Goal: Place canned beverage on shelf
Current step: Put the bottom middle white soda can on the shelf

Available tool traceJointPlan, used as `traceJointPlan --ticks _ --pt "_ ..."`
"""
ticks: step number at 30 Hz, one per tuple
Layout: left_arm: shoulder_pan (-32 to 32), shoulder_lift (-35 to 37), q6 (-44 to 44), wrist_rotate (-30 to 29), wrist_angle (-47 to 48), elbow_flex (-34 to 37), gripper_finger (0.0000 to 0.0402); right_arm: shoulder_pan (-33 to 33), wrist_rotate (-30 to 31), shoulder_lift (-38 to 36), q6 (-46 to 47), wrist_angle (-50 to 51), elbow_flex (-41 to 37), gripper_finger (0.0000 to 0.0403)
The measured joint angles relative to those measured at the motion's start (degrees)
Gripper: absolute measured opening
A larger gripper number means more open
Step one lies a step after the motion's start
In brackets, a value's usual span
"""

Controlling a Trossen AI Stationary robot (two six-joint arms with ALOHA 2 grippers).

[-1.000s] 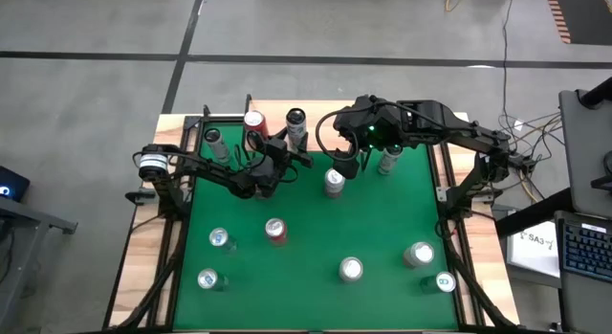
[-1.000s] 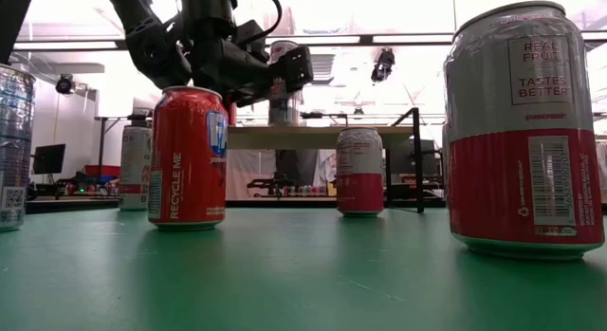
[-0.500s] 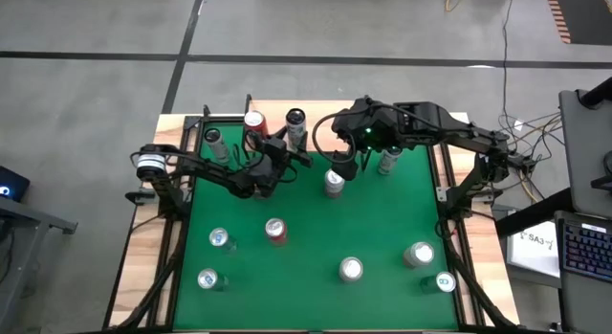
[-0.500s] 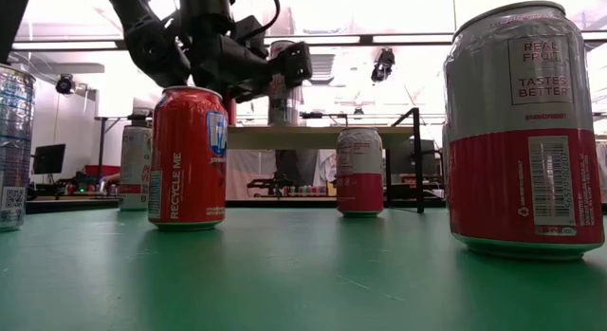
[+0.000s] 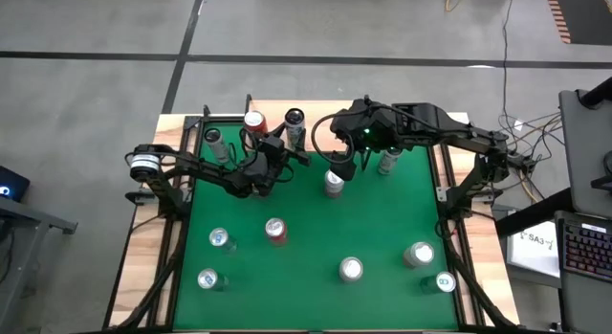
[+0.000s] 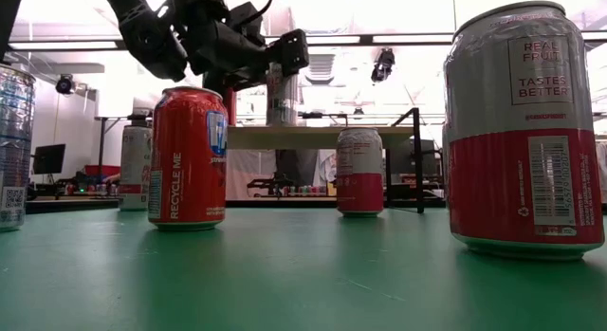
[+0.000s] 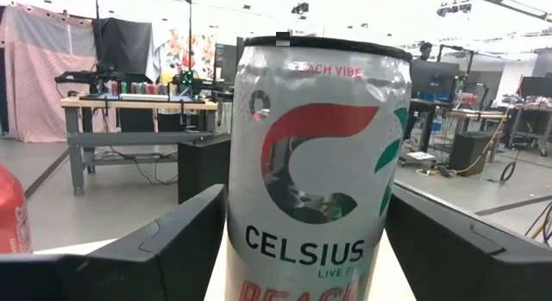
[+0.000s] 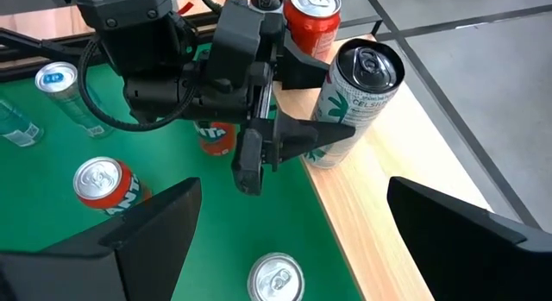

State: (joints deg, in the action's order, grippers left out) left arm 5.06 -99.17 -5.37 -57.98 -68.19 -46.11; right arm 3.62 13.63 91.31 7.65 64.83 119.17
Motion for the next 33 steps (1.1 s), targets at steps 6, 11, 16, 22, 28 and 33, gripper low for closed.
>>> traceJointPlan --ticks 6,11,16,22,28,33 --pt "0.0 0.69 -0.13 0.0 -0.34 0.0 0.0288 0.0 0.0 0.0 -0.18 -0.44 -0.49 0.0363" --pt "0.0 1.51 -0.13 0.0 -0.36 0.0 0.0288 0.0 -0.02 0.0 -0.19 -0.47 -2.02 0.0363" --pt "0.0 1.8 -0.13 0.03 -0.41 0.0 0.0288 0.0 -0.07 0.0 -0.15 -1.36 -5.31 0.0363" --pt "0.0 2.8 -0.15 0.05 -0.38 0.0 0.0288 0.0 -1.16 0.0 0.81 -4.54 -10.95 0.0363" --pt "0.02 4.22 -1.64 0.03 -0.41 -0.08 0.0288 0.0 -2.08 0.0 2.28 -8.05 -16.25 0.0363" --pt "0.02 4.39 -3.44 0.0 -0.4 -1.58 0.0288 0.0 -2.07 0.0 3.23 -10.26 -18.24 0.0363"
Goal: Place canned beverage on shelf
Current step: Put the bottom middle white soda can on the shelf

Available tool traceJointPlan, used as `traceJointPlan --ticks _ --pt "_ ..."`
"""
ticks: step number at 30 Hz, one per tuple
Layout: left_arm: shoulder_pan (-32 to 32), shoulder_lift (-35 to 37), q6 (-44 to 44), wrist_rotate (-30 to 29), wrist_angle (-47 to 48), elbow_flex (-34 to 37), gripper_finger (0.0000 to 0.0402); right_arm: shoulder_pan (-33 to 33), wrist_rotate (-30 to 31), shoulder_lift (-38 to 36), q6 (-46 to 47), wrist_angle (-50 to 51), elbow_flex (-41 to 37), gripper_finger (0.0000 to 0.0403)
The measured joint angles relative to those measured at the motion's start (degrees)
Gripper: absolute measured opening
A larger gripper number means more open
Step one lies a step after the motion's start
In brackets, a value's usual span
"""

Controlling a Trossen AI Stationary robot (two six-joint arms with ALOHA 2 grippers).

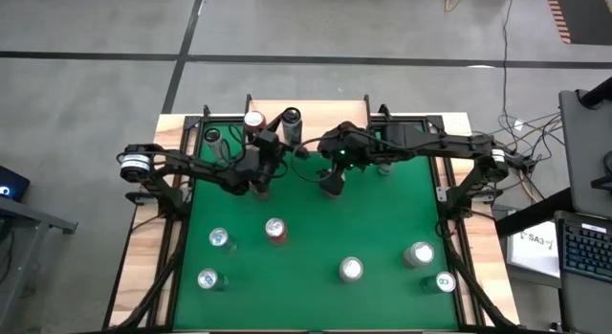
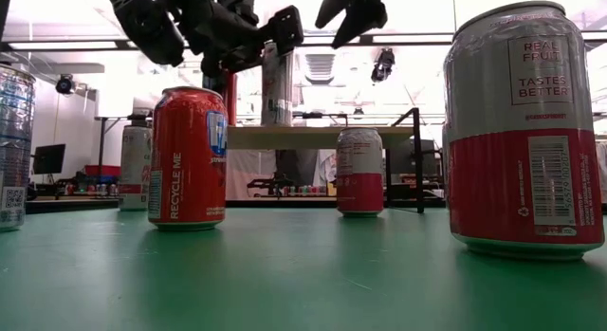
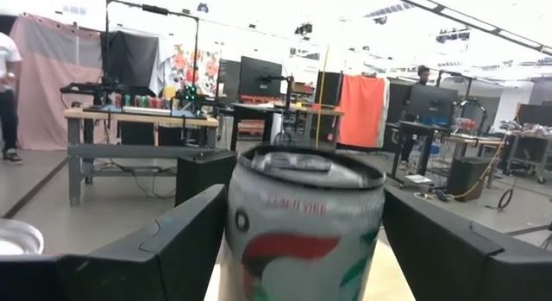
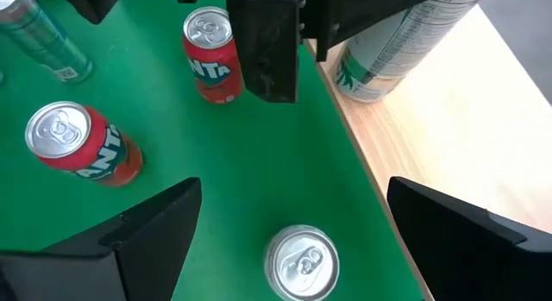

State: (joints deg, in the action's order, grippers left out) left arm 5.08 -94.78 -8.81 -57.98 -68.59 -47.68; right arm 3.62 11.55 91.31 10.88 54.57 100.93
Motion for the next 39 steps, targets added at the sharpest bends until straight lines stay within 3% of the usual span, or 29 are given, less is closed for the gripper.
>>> traceJointPlan --ticks 14,23,26,29,31,34,36,39 --pt "-0.7 1.7 -15.62 -0.03 -0.07 -7.71 0.0288 0.0 0.04 0.0 0.08 -1.07 -0.1 0.0364" --pt "-4.71 13.74 -33.55 0.77 1.51 -8.06 0.0282 0.0 0.02 -0.01 0.23 -1.03 -0.24 0.0364" --pt "-10.16 20.18 -40.01 4.05 12.65 -7.72 0.0271 0.0 0.02 0.65 0.15 -2.34 -0.99 0.0364" --pt "-16.61 28.19 -40.29 8.9 35.87 -7.25 0.0253 -0.28 -1.12 1.87 -1.39 -8.64 -3.47 0.0363" --pt "-20.16 33.95 -34.0 13.7 53.85 -7.25 0.0237 -0.39 -3.83 2.61 -2.57 -13.45 -5.59 0.0356" --pt "-22.77 42.3 -21.86 30.44 79.99 -7.41 0.0209 -0.44 -5.58 3.18 -3.64 -22.87 -9.32 0.0331" --pt "-22.89 46.37 -15.9 42.27 87.71 -6.86 0.0189 -0.37 -5.55 3.48 -3.83 -29.3 -11.53 0.0309" --pt "-22.89 51.74 -11.13 48.49 89.04 -5.02 0.0156 -0.22 -4.14 4.34 -2.94 -38.63 -14.12 0.0262"
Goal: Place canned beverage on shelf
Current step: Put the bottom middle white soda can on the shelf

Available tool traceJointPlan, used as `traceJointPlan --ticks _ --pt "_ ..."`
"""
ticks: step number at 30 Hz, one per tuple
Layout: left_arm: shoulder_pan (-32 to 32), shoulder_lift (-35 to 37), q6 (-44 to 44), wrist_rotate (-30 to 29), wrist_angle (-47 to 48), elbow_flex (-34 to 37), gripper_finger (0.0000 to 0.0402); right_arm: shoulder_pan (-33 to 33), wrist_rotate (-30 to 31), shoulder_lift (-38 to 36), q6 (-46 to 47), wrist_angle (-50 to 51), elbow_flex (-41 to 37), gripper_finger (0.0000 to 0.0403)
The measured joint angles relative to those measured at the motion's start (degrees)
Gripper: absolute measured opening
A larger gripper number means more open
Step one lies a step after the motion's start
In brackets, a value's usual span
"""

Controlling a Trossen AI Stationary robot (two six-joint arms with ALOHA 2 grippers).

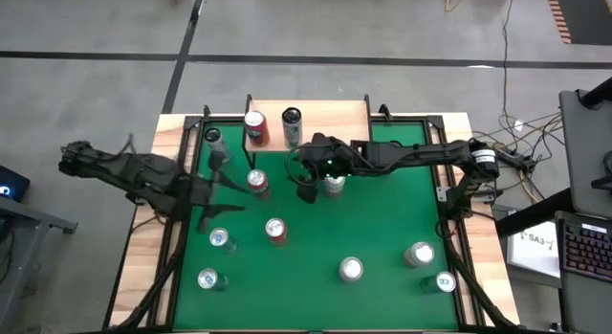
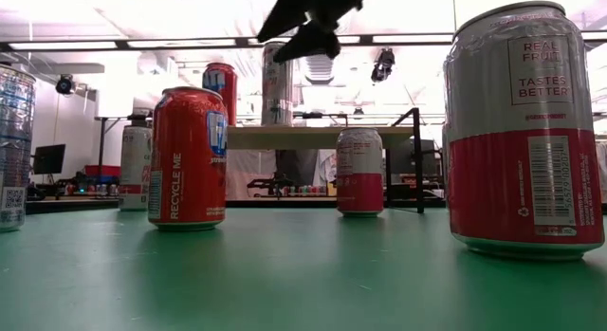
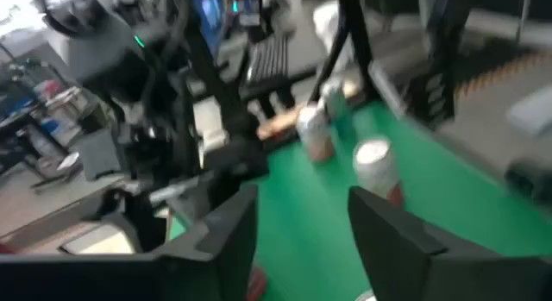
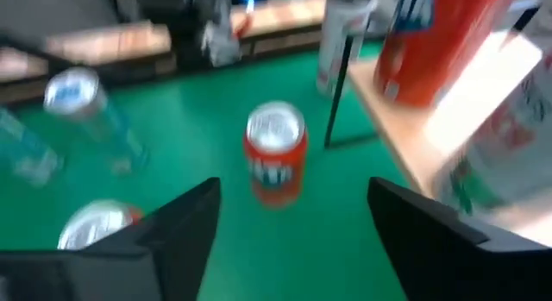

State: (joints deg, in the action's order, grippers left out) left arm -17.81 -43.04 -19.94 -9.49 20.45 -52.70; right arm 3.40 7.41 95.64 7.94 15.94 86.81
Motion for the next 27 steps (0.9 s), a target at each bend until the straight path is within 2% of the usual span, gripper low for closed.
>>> traceJointPlan --ticks 4,8,9,11,14,27 --pt "-0.02 5.14 -0.23 -1.48 0.54 2.62 0.0113 0.0 7.71 2.11 1.48 -9.24 -1.62 0.0165" --pt "0.0 8.77 -1.46 -5.92 0.41 5.14 0.0075 0.0 17.91 4.48 1.42 -12.37 -1.89 0.0038" --pt "0.01 9.46 -1.47 -6.59 0.11 5.67 0.0068 0.0 20.18 4.87 1.32 -12.25 -1.89 0.0026" --pt "0.01 10.85 -1.53 -7.65 -0.13 6.86 0.0054 0.36 22.81 5.71 1.74 -12.29 -1.77 0.0019" --pt "0.01 12.65 -1.55 -7.99 -0.59 8.82 0.0039 1.51 22.0 5.78 2.62 -12.34 -1.73 0.0011" --pt "0.01 17.0 -1.58 -8.07 -3.71 14.67 0.0037 5.66 20.86 5.5 4.14 -11.98 -1.69 0.0009"
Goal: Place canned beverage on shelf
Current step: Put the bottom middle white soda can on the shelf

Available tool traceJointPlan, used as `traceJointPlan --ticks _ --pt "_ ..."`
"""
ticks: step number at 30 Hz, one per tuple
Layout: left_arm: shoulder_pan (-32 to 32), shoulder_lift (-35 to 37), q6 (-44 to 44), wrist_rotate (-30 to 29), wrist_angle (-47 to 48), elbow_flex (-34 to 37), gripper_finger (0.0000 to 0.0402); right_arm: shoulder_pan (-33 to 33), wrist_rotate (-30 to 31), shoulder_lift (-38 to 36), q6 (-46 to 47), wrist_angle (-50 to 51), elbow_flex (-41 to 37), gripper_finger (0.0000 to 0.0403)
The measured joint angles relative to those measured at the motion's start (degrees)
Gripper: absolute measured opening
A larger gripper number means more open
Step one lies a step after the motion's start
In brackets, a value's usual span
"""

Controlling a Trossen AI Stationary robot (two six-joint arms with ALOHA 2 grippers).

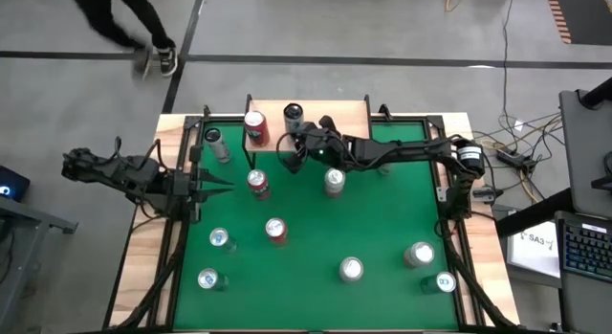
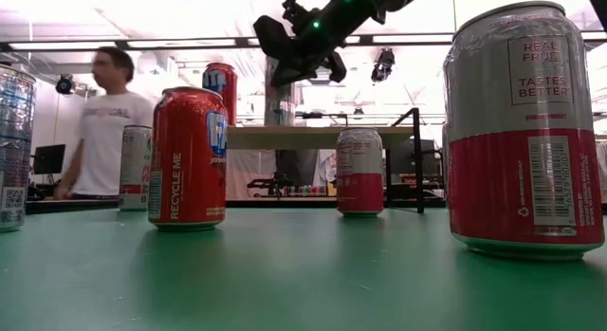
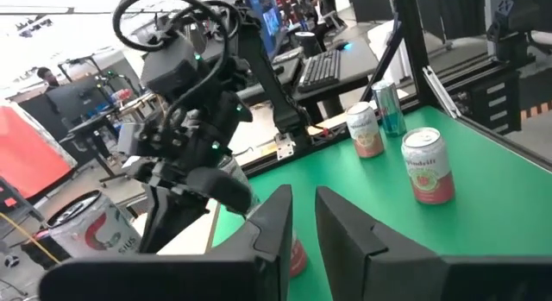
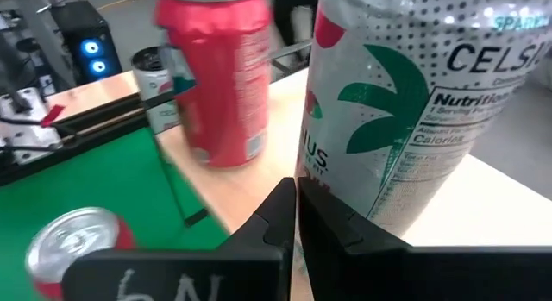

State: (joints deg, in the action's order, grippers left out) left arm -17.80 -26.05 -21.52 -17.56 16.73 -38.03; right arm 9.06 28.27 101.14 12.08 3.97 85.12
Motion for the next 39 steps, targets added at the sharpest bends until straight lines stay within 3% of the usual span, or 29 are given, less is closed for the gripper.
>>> traceJointPlan --ticks 24,31,39 --pt "0.07 0.66 -5.41 -0.42 -2.67 2.07 0.0036 3.45 -1.71 0.24 -1.57 -0.27 0.0 0.0008" --pt "0.07 0.73 -8.34 -11.38 -2.82 2.18 0.0036 3.19 -8.07 -0.86 3.19 5.88 -0.05 0.0008" --pt "0.07 0.55 -10.95 -12.35 -2.15 2.29 0.0036 4.33 -10.3 -1.27 9.66 11.38 -0.11 0.0008"
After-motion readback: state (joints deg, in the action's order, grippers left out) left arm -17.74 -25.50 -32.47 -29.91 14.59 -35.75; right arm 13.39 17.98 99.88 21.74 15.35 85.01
